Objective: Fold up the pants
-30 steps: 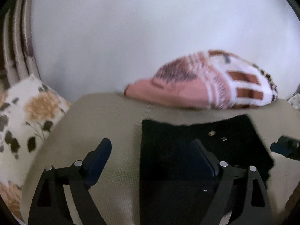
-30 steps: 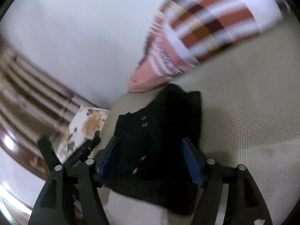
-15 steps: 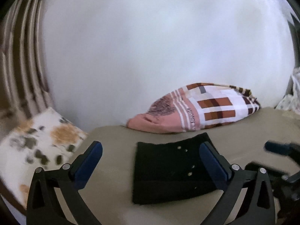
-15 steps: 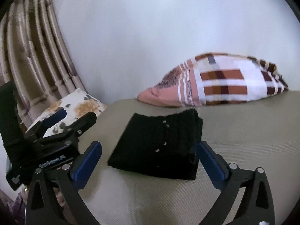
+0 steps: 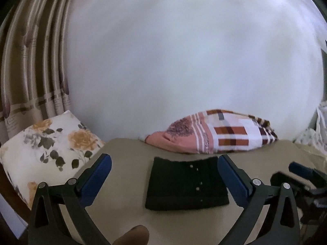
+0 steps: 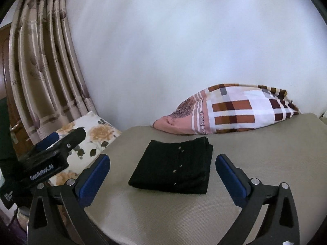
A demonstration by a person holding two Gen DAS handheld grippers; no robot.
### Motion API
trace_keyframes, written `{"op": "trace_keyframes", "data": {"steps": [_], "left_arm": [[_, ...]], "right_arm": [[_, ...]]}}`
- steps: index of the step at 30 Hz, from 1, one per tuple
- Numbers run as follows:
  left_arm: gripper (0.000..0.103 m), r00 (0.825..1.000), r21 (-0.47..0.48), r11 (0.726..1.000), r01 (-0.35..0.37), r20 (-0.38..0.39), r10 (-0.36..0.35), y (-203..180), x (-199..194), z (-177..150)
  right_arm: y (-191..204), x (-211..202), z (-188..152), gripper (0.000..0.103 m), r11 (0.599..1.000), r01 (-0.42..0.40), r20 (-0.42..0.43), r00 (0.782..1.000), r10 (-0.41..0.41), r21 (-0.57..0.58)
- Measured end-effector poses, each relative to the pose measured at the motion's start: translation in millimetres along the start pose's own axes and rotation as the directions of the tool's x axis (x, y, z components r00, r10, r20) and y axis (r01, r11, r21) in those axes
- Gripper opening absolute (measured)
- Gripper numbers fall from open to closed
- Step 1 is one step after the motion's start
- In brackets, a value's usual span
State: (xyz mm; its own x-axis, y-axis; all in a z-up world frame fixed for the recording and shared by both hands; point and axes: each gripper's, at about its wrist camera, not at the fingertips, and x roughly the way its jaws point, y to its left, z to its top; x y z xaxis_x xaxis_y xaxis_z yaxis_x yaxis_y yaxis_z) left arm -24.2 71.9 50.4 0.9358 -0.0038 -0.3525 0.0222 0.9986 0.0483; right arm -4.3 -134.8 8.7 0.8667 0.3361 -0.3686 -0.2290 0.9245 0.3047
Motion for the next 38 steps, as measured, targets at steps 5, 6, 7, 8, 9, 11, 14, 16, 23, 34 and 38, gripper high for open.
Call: {"op": "trace_keyframes", "data": {"steps": [5,6,7,8,9,11,14,16,23,34,38], "left_arm": [[0.103,1.000,0.030,1.000,0.008,-0.020,-0.008,-6,-2,-4],[0.103,1.000,0.031,0.999,0.012,-0.022,-0.011,-6,-2,-4],[0.103,1.000,0.029,1.000,0.010,-0.022,-0.009,-6,-2,-4],[0.103,1.000,0.024,1.000,0.008,-0.023,-0.008,-6,-2,-4],[0.103,1.000,0.017,1.000,0.016,-0.026,-0.016,-5,-2,-4],[0.103,0.999,0.003,1.000,0.024,-0.030,-0.024,-4,-2,-4],[0.103,0.999,-0.009,1.000,0.025,-0.037,-0.025,0,-1,-4],[0.103,0.999,-0.019,1.000,0.020,-0.045,-0.020,2,1,-5],[0.103,0.997,-0.037,0.999,0.020,-0.077,-0.023,6,11,-10],[0.103,0.997,-0.043,0.999,-0.002,-0.082,-0.001,5,24,-25],[0.103,0.997,-0.031,0.999,-0.014,-0.080,0.012,3,25,-26]], "right_arm": [[4,-3,-4,0.103,1.000,0.007,-0.016,1.000,-0.007,0.005],[6,-3,-5,0.103,1.000,0.012,-0.019,1.000,-0.012,0.003],[7,-3,-7,0.103,1.000,0.017,-0.024,1.000,-0.016,0.002],[7,-3,-8,0.103,1.000,0.020,-0.026,0.999,-0.020,0.000],[8,-3,-9,0.103,1.000,0.025,-0.028,0.999,-0.025,-0.001],[10,-3,-10,0.103,0.999,0.031,-0.033,0.999,-0.031,-0.005],[12,-3,-10,0.103,0.999,0.031,-0.040,0.999,-0.031,-0.007],[13,-1,-11,0.103,0.999,0.031,-0.050,0.998,-0.032,-0.009],[12,5,-14,0.103,1.000,0.030,-0.073,0.997,-0.031,-0.005],[8,23,-26,0.103,0.999,0.031,-0.137,0.990,-0.030,0.010],[7,27,-29,0.103,0.999,0.032,-0.147,0.989,-0.030,0.009]]}}
